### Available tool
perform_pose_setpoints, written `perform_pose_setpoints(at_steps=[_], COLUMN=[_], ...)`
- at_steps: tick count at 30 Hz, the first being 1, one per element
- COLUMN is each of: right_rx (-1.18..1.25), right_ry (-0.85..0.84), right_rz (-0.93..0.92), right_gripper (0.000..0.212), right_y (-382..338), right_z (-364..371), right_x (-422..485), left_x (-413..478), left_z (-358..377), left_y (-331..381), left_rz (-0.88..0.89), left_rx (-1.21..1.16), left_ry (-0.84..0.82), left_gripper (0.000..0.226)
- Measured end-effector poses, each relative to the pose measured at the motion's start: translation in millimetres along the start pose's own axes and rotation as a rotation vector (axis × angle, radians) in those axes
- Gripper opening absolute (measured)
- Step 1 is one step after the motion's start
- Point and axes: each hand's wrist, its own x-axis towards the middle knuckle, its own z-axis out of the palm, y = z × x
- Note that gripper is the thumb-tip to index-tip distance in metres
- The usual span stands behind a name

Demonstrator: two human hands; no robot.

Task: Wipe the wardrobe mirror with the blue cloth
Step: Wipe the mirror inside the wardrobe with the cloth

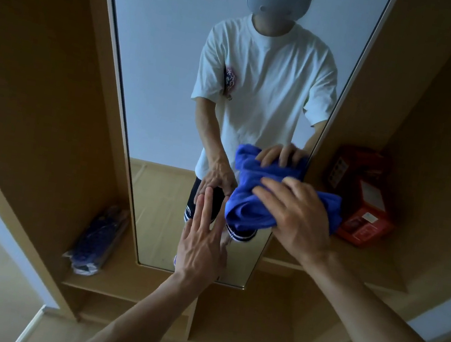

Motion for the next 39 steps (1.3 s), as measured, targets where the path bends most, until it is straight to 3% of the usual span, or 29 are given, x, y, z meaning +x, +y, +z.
perform_pose_setpoints(at_steps=[6, 15, 22, 27, 30, 35, 39], right_rx=[-0.084, 0.031, 0.043, 0.009, -0.021, -0.016, 0.035], right_ry=[0.121, -0.062, -0.158, -0.013, 0.027, -0.026, -0.182], right_rz=[0.020, 0.010, 0.008, 0.068, 0.056, 0.100, 0.077], right_gripper=[0.045, 0.040, 0.042, 0.055, 0.050, 0.051, 0.049], right_y=[29.8, -4.6, -15.7, 6.4, 16.2, -3.7, -27.8], right_z=[-20.7, 32.2, 29.9, 7.4, 1.6, 19.7, 38.7], right_x=[19.7, -45.2, -51.3, -14.7, 2.3, -21.1, -49.7], left_x=[-2.0, -5.4, -23.3, -21.0, -20.2, -18.5, -20.1], left_z=[3.3, 9.9, 19.6, 16.4, 16.7, 17.3, 18.2], left_y=[1.7, -4.2, -9.2, -20.2, -24.0, -25.1, -31.5], left_rz=[-0.021, -0.005, 0.017, 0.030, 0.038, 0.056, 0.071], left_rx=[0.007, 0.066, 0.105, 0.082, 0.064, 0.012, 0.033], left_ry=[0.005, 0.018, -0.107, -0.137, -0.140, -0.136, -0.154], left_gripper=[0.112, 0.103, 0.100, 0.100, 0.099, 0.100, 0.096])
